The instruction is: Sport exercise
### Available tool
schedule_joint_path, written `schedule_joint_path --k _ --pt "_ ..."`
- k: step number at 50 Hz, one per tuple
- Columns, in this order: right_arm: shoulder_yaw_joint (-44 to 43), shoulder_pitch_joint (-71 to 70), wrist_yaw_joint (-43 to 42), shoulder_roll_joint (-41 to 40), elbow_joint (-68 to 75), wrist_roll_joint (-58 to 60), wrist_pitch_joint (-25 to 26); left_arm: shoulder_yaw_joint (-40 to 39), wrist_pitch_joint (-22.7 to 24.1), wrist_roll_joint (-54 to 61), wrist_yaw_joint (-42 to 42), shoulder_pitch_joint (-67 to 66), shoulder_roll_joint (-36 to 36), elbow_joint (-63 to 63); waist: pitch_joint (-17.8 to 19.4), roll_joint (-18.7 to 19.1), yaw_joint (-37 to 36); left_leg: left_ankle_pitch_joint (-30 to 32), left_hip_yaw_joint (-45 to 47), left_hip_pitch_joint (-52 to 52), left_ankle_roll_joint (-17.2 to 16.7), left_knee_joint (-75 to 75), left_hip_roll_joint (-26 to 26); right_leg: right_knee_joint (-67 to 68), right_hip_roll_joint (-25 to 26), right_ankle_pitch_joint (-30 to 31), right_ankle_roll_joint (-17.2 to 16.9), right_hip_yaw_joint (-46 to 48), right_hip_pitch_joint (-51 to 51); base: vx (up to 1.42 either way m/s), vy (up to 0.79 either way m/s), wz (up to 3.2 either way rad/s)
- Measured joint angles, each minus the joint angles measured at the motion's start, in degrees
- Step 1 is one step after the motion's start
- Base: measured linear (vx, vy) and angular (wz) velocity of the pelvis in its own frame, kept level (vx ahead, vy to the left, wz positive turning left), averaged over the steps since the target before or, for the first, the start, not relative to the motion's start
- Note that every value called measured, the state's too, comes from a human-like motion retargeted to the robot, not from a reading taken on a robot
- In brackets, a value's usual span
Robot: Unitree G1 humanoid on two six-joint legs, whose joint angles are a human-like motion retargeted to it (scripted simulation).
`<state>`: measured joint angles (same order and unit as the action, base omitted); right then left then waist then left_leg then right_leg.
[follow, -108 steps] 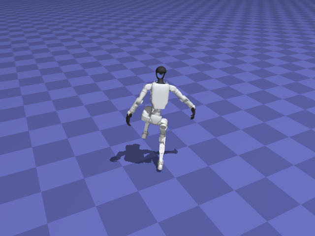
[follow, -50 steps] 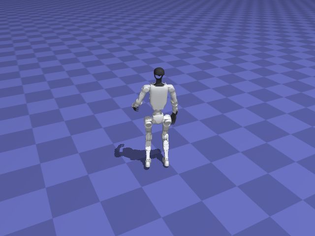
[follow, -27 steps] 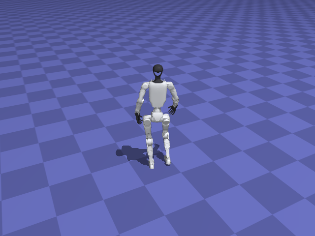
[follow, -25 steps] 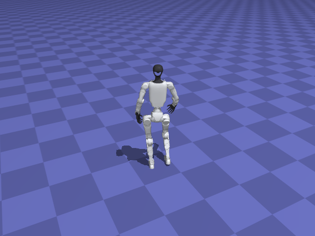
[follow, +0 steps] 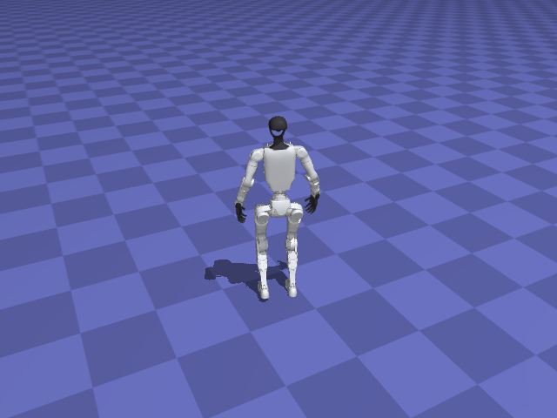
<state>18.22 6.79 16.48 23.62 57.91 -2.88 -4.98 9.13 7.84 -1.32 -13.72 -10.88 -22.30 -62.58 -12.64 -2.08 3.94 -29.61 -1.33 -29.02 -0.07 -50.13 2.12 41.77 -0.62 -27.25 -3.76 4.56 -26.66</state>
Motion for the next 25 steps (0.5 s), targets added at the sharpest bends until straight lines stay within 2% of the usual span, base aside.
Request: schedule_joint_path --k 2,3,5,8,10,12,17,21,23,25 --pt "-2.4 2.7 0.6 -0.2 3.1 -0.7 -0.3 0.7 0.0 -0.9 -1.5 -2.0 0.9 -3.0 2.5 3.8 -2.2 2.5 -0.1 -3.6 -1.2 -15.6 -7.3 -3.0 6.0 0.6 1.9 1.1 4.5 0.16 -0.14 -0.80" --pt "-4.3 4.0 1.1 0.1 4.5 -0.9 -0.6 1.6 0.3 -1.6 -2.7 -2.6 1.6 -4.8 4.2 8.3 -4.8 2.8 -2.6 -5.2 -2.0 -23.1 -13.4 -11.4 12.5 4.3 3.3 1.2 10.3 0.19 -0.13 -1.09" --pt "-6.1 6.3 1.5 0.0 6.2 -1.3 -0.4 2.5 -0.1 -2.8 -4.6 -4.9 3.3 -7.0 6.4 10.9 -6.3 5.0 -4.3 -7.5 -1.9 -32.7 -17.0 -12.8 16.5 4.7 4.8 0.7 13.1 0.20 -0.12 -0.65" --pt "-9.1 8.6 2.1 0.5 7.6 -1.4 -0.3 4.5 -0.4 -4.6 -8.1 -7.7 6.3 -9.7 8.5 12.2 -7.3 7.5 -6.5 -11.2 -2.0 -40.2 -14.9 -16.9 18.4 5.4 5.8 -1.1 18.1 0.24 -0.08 -0.15" --pt "-10.8 9.3 1.9 1.2 8.3 -1.5 -0.4 6.0 -0.6 -5.3 -10.7 -9.0 8.6 -11.2 9.4 11.5 -7.2 8.0 -6.0 -14.0 -1.8 -40.8 -10.7 -19.6 17.1 5.2 5.7 -2.5 21.2 0.29 -0.04 -0.06" --pt "-11.2 9.3 1.3 1.0 8.5 -1.7 -0.6 6.8 -0.8 -5.3 -12.1 -10.7 10.7 -12.4 10.3 12.7 -7.4 6.1 -6.1 -16.3 -1.7 -39.2 -9.4 -17.5 18.1 4.1 5.6 -3.2 22.0 0.31 -0.01 -0.13" --pt "-11.2 5.8 -1.1 1.8 8.8 -2.9 -1.6 8.8 -0.9 -3.4 -14.0 -11.6 14.8 -14.7 11.4 12.5 -5.7 3.1 -2.7 -20.9 -1.6 -21.6 -4.1 -19.1 15.2 2.0 4.7 -5.2 26.8 0.41 0.04 0.02" --pt "-10.1 2.1 -2.5 1.6 8.5 -3.7 -2.1 9.1 -1.0 -1.2 -13.2 -11.4 15.5 -15.1 11.2 13.3 -4.1 1.7 -2.2 -23.9 -2.4 -5.1 -1.9 -18.0 14.2 0.4 4.3 -5.5 28.2 0.50 0.09 0.22" --pt "-9.4 -0.8 -3.0 1.3 8.5 -4.3 -2.2 8.1 -1.2 0.3 -12.3 -10.6 15.1 -14.6 9.9 12.2 -3.6 2.8 -0.8 -24.4 -2.2 4.0 -0.5 -16.6 12.3 -0.7 4.0 -6.2 27.2 0.62 0.12 0.31" --pt "-9.2 -2.1 -3.5 0.8 8.1 -4.9 -2.3 7.0 -1.1 1.8 -11.2 -10.3 14.6 -14.0 9.1 12.1 -3.2 3.2 -0.5 -25.9 -1.7 5.0 0.4 -12.7 11.9 -0.7 3.4 -7.2 26.3 0.69 0.14 0.38"
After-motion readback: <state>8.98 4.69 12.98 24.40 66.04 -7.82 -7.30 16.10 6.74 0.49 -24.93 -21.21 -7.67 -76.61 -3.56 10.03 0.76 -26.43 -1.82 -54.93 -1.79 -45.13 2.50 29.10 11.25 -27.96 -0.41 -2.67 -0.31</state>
